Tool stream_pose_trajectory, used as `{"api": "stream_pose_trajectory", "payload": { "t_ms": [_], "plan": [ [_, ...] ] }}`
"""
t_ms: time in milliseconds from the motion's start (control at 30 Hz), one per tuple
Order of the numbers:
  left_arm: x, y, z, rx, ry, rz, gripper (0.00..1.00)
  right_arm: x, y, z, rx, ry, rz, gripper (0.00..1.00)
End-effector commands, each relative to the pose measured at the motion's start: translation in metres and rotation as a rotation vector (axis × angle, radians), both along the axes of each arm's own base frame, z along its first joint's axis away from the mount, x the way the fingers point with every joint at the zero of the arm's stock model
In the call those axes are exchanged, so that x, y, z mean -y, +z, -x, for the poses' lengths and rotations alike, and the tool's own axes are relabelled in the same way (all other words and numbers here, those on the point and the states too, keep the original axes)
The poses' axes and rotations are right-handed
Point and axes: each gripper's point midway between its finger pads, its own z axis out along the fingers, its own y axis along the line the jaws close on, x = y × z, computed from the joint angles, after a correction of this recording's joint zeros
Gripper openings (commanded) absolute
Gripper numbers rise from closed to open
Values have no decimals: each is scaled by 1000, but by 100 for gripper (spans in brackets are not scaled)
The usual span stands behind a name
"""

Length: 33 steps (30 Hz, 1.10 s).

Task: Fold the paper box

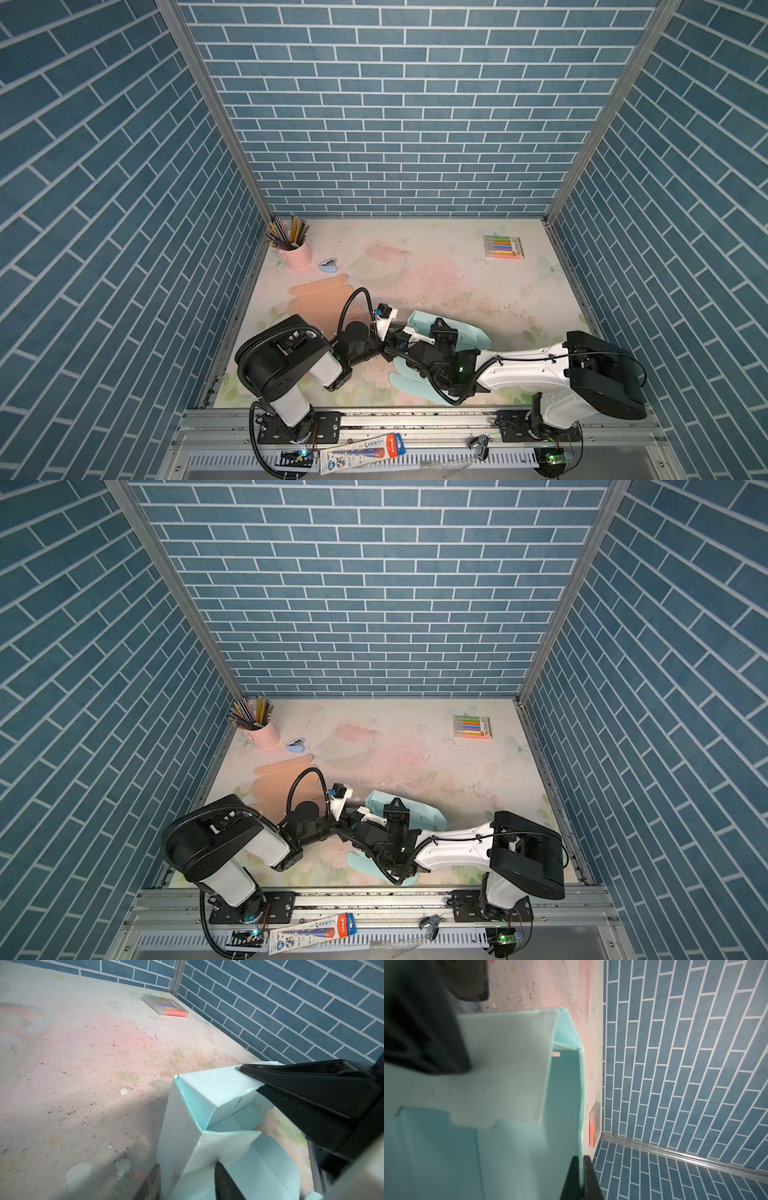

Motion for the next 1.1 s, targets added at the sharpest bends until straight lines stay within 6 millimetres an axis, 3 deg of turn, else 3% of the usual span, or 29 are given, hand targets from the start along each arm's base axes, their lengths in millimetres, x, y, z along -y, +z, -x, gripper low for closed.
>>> {"api": "stream_pose_trajectory", "payload": {
  "t_ms": [0, 1067],
  "plan": [
    [4, 12, -6, 74, 10, 19, 43, 1, -14, 7, -40, 35, 51, 0],
    [13, 11, -20, 105, 70, 50, 36, -1, -18, 9, -50, 33, 46, 0]
  ]
}}
